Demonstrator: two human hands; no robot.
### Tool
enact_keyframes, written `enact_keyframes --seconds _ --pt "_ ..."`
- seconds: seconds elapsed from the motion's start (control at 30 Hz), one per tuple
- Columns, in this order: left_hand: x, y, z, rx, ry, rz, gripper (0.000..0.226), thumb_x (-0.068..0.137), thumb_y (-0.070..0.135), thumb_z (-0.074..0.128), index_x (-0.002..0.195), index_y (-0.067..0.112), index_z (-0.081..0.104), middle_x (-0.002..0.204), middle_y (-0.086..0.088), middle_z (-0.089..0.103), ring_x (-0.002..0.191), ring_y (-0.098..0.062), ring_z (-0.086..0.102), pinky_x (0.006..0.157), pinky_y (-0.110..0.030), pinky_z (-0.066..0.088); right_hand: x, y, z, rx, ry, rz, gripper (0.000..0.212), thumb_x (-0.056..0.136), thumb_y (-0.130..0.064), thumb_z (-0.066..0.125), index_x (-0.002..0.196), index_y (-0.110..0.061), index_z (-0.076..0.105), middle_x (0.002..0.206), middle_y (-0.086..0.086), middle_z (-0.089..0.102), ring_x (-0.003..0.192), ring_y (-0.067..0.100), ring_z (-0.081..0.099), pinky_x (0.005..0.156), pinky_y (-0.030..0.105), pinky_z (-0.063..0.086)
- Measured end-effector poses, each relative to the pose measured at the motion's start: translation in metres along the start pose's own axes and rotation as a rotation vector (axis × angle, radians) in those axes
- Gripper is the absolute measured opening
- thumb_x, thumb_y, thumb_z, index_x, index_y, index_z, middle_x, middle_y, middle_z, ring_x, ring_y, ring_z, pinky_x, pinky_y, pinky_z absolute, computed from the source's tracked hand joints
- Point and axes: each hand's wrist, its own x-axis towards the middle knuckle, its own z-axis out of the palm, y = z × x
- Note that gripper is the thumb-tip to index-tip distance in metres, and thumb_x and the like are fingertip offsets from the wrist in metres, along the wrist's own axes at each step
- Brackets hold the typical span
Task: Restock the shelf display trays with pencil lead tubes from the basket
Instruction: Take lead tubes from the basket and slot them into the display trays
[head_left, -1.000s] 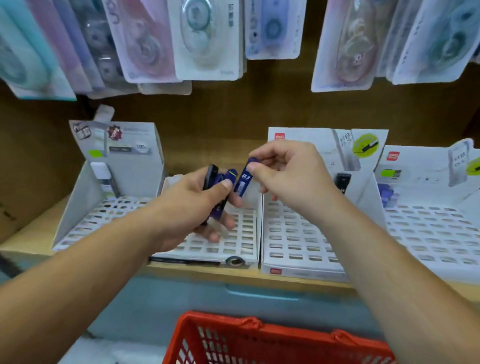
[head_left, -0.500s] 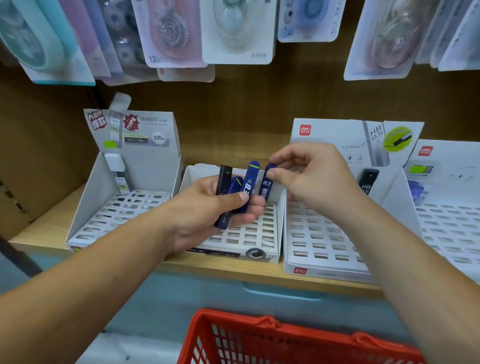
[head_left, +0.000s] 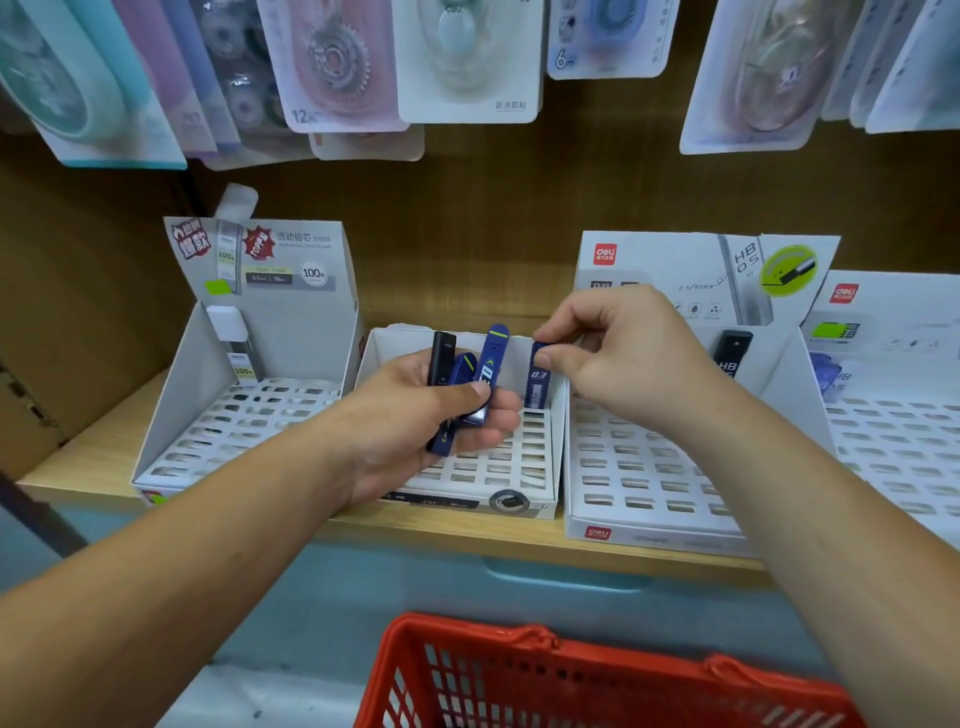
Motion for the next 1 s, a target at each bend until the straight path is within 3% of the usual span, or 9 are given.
enact_keyframes --seconds 0.17,0.27,0.43,0.7,0.77,0.87,1.0 --pt "-0.004 0.001 0.004 0.095 -0.087 0.042 0.025 0.106 0.016 0.055 0.131 0.014 0.060 0.116 -0.008 0.077 0.094 -0.031 0.078 0.057 -0.027 0.059 -0.001 -0.007 0.006 -0.379 0.073 -0.122 0.001 0.089 -0.030 0.077 0.089 -0.029 0.077 0.087 -0.012 0.042 0.084 0.015 0.053 0.070 0.035 0.045" --pt "-0.005 0.001 0.006 0.178 -0.090 0.054 0.025 0.107 0.020 0.055 0.131 0.015 0.057 0.114 -0.007 0.078 0.085 -0.026 0.077 0.050 -0.024 0.050 -0.001 -0.009 0.003 -0.475 0.066 -0.087 0.006 0.093 -0.036 0.073 0.094 -0.031 0.078 0.093 -0.010 0.043 0.090 0.017 0.053 0.072 0.038 0.048" --pt "-0.003 0.000 0.006 0.177 -0.067 0.037 0.024 0.108 0.019 0.054 0.131 0.013 0.058 0.109 -0.012 0.078 0.080 -0.024 0.075 0.049 -0.023 0.049 -0.004 -0.002 0.004 -0.182 0.065 -0.063 0.007 0.090 -0.025 0.078 0.086 -0.031 0.075 0.094 -0.011 0.057 0.084 0.009 0.056 0.078 0.037 0.053" --pt "0.000 -0.002 0.011 0.233 0.013 0.047 0.013 0.108 0.017 0.054 0.119 0.010 0.057 0.088 -0.009 0.071 0.058 -0.018 0.060 0.045 -0.027 0.046 0.002 -0.016 -0.001 0.041 0.176 -0.023 0.012 0.090 -0.016 0.077 0.086 -0.026 0.072 0.077 -0.013 0.066 0.062 -0.006 0.055 0.061 0.006 0.043" --pt "0.001 -0.003 0.013 0.233 0.077 0.100 0.015 0.108 0.021 0.054 0.116 0.008 0.054 0.082 -0.008 0.063 0.052 -0.017 0.052 0.043 -0.028 0.040 0.002 -0.023 -0.004 0.073 0.187 -0.026 0.008 0.088 -0.018 0.078 0.085 -0.023 0.072 0.076 -0.008 0.069 0.061 -0.004 0.057 0.061 0.010 0.046" --pt "0.001 -0.002 0.017 0.258 0.111 0.202 0.027 0.104 0.029 0.062 0.116 0.006 0.055 0.074 -0.009 0.048 0.049 -0.015 0.036 0.043 -0.026 0.028 0.000 -0.026 -0.002 0.147 0.172 0.009 0.009 0.086 -0.017 0.074 0.087 -0.025 0.070 0.074 0.006 0.071 0.059 0.007 0.060 0.062 0.025 0.054" --pt "0.000 -0.006 0.021 0.475 0.141 0.334 0.020 0.089 0.030 0.081 0.093 0.015 0.068 0.055 0.011 0.049 0.046 -0.004 0.043 0.045 -0.017 0.040 -0.002 -0.024 -0.002 0.249 0.114 0.079 0.010 0.091 -0.015 0.071 0.088 -0.023 0.076 0.068 0.006 0.071 0.055 0.013 0.065 0.058 0.030 0.055"
